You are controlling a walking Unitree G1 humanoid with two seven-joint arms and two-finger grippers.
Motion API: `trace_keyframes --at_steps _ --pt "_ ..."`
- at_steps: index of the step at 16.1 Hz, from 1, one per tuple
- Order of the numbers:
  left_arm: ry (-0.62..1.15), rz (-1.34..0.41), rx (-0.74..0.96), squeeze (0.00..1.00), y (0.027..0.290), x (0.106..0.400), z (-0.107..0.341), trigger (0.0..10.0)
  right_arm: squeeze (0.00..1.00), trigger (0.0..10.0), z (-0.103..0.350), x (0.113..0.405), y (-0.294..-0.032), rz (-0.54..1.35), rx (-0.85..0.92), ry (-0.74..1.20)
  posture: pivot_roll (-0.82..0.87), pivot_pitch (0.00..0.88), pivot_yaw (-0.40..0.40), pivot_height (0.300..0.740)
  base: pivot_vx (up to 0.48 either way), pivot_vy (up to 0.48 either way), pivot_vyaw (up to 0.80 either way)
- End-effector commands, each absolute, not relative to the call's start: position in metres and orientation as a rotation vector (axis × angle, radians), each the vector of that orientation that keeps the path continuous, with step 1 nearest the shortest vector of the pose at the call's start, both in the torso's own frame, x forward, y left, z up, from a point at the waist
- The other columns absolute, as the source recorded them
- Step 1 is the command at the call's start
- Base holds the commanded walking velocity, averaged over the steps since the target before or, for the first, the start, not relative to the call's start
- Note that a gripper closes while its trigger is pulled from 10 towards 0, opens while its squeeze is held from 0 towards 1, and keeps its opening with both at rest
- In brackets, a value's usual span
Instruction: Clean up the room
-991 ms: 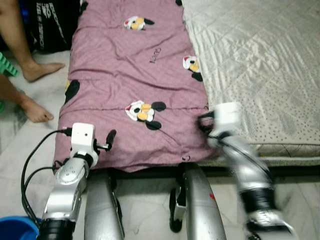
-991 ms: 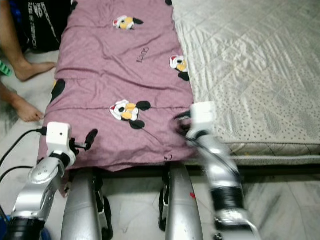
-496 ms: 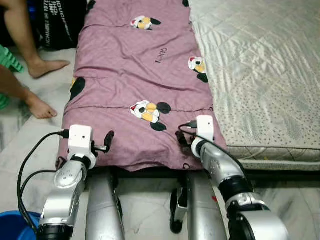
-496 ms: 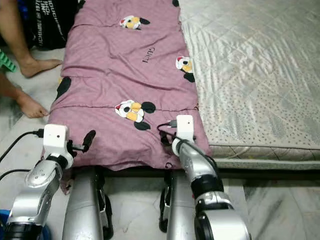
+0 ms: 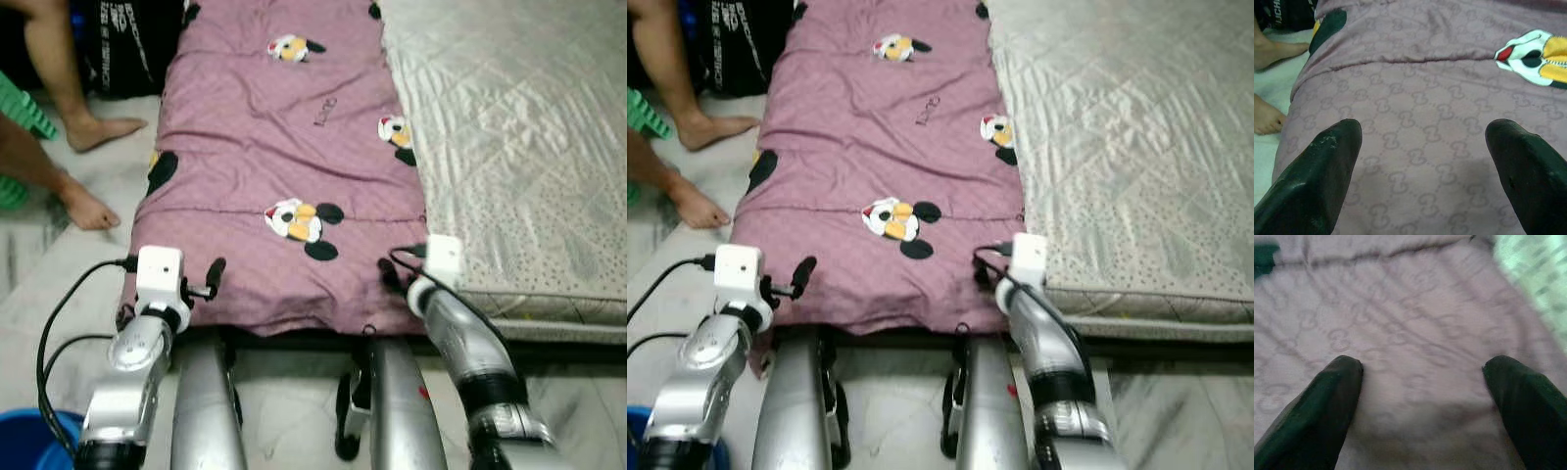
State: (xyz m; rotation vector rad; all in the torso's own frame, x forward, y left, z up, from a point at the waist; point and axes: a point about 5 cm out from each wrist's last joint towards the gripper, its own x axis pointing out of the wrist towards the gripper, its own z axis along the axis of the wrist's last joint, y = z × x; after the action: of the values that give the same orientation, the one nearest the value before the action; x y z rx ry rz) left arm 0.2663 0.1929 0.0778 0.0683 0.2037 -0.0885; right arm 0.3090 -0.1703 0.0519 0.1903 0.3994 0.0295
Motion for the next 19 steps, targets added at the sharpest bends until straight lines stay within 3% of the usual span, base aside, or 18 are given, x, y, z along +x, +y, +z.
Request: trace_keyframes --at_steps 1,3,8,9,15,19 --pt "0.192 -0.068 0.054 0.00 0.195 0.263 0.077 10.0 1.00 10.0 0.059 0.302 -0.172 0.033 0.196 0.336 0.04 0.155 -0.041 0.582 0.000 0.000 0.00" --pt "0.154 -0.039 -0.035 0.00 0.197 0.259 0.076 10.0 1.00 10.0 0.064 0.279 -0.171 0.065 0.112 0.238 0.00 0.117 -0.026 0.582 0.000 0.000 0.00" --pt "0.176 -0.049 -0.049 0.00 0.196 0.254 0.067 10.0 1.00 10.0 0.087 0.242 -0.185 0.116 0.032 0.101 -0.05 0.045 -0.001 0.582 0.000 0.000 0.00" --pt "0.180 -0.036 -0.061 0.00 0.196 0.254 0.064 10.0 0.00 10.0 0.093 0.235 -0.181 0.125 0.036 0.084 -0.07 0.023 0.005 0.582 0.000 0.000 0.00" --pt "0.183 -0.107 -0.105 0.00 0.170 0.247 0.057 10.0 0.00 10.0 0.108 0.233 -0.154 0.243 0.115 0.014 -0.06 0.000 -0.002 0.587 0.000 0.000 0.00" --pt "0.176 -0.117 -0.104 0.00 0.167 0.254 0.057 10.0 0.00 10.0 0.111 0.244 -0.152 0.244 0.135 0.004 -0.06 0.000 0.001 0.642 0.000 0.000 0.00"
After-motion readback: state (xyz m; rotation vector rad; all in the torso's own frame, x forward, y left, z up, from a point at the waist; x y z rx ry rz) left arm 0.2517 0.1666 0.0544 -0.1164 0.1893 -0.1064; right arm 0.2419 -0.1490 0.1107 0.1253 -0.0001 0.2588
